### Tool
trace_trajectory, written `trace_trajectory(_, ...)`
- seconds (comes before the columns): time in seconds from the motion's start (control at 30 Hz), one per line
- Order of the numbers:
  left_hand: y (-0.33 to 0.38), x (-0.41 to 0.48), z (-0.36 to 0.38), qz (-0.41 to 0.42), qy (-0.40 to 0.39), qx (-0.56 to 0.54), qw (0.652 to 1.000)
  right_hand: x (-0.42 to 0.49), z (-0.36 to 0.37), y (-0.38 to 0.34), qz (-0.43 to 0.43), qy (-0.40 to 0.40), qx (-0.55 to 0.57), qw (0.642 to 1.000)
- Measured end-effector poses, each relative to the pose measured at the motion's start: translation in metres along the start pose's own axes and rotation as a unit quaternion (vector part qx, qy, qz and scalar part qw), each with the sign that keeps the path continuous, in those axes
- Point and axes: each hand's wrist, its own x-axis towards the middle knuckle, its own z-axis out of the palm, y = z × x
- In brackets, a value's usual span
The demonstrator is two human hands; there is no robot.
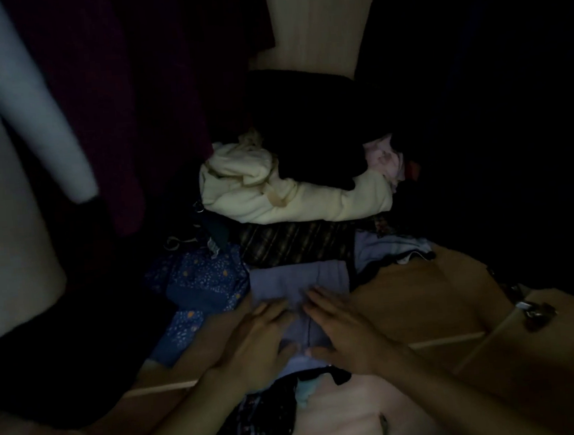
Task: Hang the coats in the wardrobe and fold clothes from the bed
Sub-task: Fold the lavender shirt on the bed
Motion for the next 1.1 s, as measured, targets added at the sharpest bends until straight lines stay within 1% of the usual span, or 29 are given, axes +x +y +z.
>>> trace_trajectory(0.07, -0.003, -0.006, 0.006, 0.009, -0.016, -0.005, 1.0, -0.008, 0.006, -0.005, 0.018, 0.004, -0.014, 1.0)
trace_trajectory(0.13, -0.007, -0.01, 0.011, 0.011, -0.029, 0.006, 0.999, -0.017, 0.009, -0.011, 0.037, 0.037, 0.002, 0.999)
trace_trajectory(0.2, -0.01, -0.013, 0.017, 0.01, -0.037, 0.022, 0.999, -0.025, 0.013, -0.014, 0.051, 0.045, 0.008, 0.998)
trace_trajectory(0.37, -0.014, -0.015, 0.023, 0.0, -0.037, 0.007, 0.999, -0.027, 0.021, -0.008, 0.092, 0.022, 0.009, 0.995)
trace_trajectory(0.43, -0.015, -0.013, 0.024, 0.014, -0.026, 0.019, 0.999, -0.023, 0.021, -0.004, 0.107, 0.011, 0.027, 0.994)
trace_trajectory(0.47, -0.017, -0.011, 0.025, 0.007, -0.027, 0.034, 0.999, -0.02, 0.021, -0.002, 0.115, 0.007, 0.034, 0.993)
trace_trajectory(0.53, -0.021, -0.007, 0.027, 0.004, -0.035, 0.058, 0.998, -0.015, 0.022, 0.001, 0.124, 0.001, 0.042, 0.991)
trace_trajectory(0.6, -0.025, -0.002, 0.029, -0.002, -0.041, 0.043, 0.998, -0.012, 0.023, 0.004, 0.13, 0.0, 0.053, 0.99)
trace_trajectory(0.67, -0.029, 0.002, 0.03, -0.014, -0.062, 0.052, 0.997, -0.007, 0.024, 0.005, 0.145, 0.005, 0.051, 0.988)
trace_trajectory(0.73, -0.032, 0.006, 0.028, -0.003, -0.044, 0.048, 0.998, -0.005, 0.022, 0.003, 0.159, 0.001, 0.049, 0.986)
trace_trajectory(0.87, -0.036, 0.005, 0.024, -0.003, -0.082, 0.034, 0.996, -0.008, 0.01, -0.005, 0.164, -0.021, 0.077, 0.983)
trace_trajectory(0.93, -0.037, 0.003, 0.021, 0.004, -0.074, 0.038, 0.997, -0.016, 0.003, -0.012, 0.171, 0.008, 0.077, 0.982)
trace_trajectory(1.0, -0.03, -0.001, 0.015, 0.014, -0.04, 0.009, 0.999, -0.025, -0.004, -0.019, 0.182, 0.041, 0.064, 0.98)
trace_trajectory(1.1, -0.022, -0.006, 0.01, 0.001, 0.006, -0.037, 0.999, -0.043, -0.012, -0.03, 0.166, 0.057, 0.051, 0.983)
